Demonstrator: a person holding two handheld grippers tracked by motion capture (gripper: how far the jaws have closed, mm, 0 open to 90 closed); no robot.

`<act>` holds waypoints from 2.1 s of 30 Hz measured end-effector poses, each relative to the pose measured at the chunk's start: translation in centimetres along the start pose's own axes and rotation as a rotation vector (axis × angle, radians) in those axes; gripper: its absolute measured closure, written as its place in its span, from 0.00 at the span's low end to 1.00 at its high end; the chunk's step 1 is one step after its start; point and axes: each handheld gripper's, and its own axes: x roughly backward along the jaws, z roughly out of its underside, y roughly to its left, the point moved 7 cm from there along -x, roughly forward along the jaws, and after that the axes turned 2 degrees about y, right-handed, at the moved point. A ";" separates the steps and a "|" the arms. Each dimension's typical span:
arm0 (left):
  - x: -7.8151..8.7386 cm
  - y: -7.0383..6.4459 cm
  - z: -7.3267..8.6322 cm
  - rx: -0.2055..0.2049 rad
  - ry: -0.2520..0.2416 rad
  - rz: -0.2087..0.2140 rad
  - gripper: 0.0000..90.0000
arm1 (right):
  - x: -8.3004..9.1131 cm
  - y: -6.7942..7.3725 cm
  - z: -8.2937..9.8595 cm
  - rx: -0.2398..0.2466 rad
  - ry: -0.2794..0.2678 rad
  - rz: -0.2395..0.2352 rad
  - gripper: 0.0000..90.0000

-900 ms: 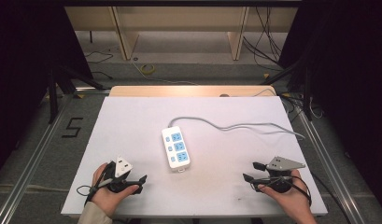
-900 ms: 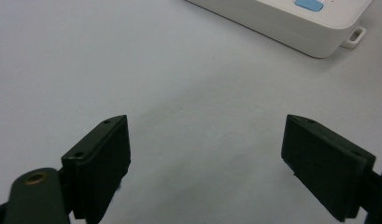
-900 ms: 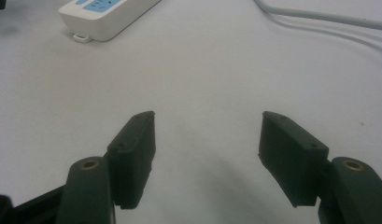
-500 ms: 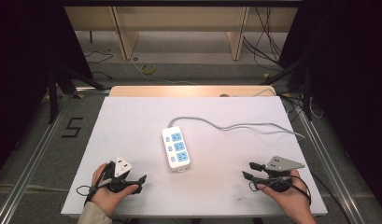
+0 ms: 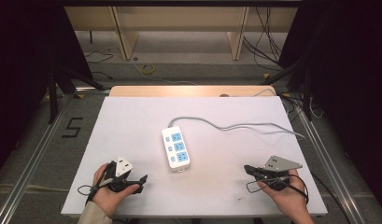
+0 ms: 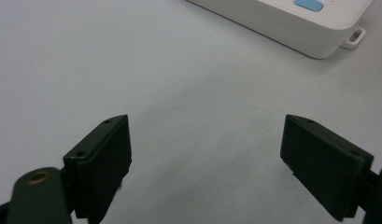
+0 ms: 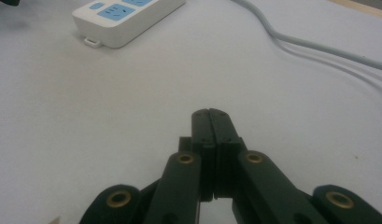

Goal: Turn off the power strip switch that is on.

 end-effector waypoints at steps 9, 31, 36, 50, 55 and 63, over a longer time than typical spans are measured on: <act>0.0 -0.1 0.0 0.000 0.002 0.004 0.18 | -0.2 0.2 -0.2 0.004 0.013 -0.003 1.00; -0.2 -0.2 -0.1 -0.006 0.001 0.005 0.18 | -1.2 0.6 -2.0 0.018 0.013 -0.023 1.00; -0.1 -0.2 -0.1 -0.006 -0.001 0.006 0.18 | -1.5 0.7 -2.4 0.020 0.010 -0.023 1.00; -0.1 -0.1 -0.1 -0.007 -0.002 0.001 0.18 | -1.9 0.7 -2.9 0.016 0.018 -0.029 1.00; -0.1 -0.1 -0.1 -0.008 -0.002 0.001 0.18 | -2.1 0.8 -3.0 0.017 0.020 -0.032 1.00; -0.1 -0.2 -0.1 -0.010 0.000 0.003 0.18 | -2.5 1.1 -3.3 0.025 0.024 -0.043 1.00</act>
